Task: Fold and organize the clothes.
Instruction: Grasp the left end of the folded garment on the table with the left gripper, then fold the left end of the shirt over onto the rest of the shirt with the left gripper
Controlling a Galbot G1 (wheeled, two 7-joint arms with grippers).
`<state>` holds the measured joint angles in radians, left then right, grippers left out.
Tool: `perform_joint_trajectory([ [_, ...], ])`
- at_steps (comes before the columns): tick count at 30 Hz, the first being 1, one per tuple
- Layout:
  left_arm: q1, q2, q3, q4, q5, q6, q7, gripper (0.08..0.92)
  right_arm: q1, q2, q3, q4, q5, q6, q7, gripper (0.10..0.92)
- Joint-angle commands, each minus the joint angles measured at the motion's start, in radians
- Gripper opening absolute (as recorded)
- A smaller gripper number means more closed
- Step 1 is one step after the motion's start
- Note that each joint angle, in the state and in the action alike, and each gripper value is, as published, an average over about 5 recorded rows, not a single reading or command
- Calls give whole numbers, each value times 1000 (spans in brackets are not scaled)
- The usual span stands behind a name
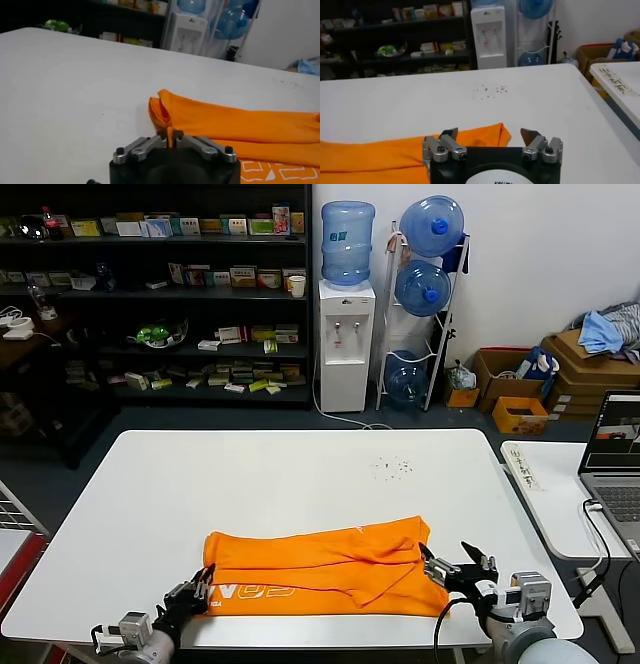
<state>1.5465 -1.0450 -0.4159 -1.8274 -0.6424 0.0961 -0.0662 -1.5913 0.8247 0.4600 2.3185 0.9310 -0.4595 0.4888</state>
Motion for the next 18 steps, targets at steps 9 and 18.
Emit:
perform_joint_trajectory([
  [9, -20, 44, -171, -77, 200, 21, 15, 126, 35, 10, -12, -24, 2, 10, 4, 823],
  [18, 41, 210, -473, 65, 443, 63, 78, 126, 80, 18, -38, -50, 2, 15, 5, 823],
])
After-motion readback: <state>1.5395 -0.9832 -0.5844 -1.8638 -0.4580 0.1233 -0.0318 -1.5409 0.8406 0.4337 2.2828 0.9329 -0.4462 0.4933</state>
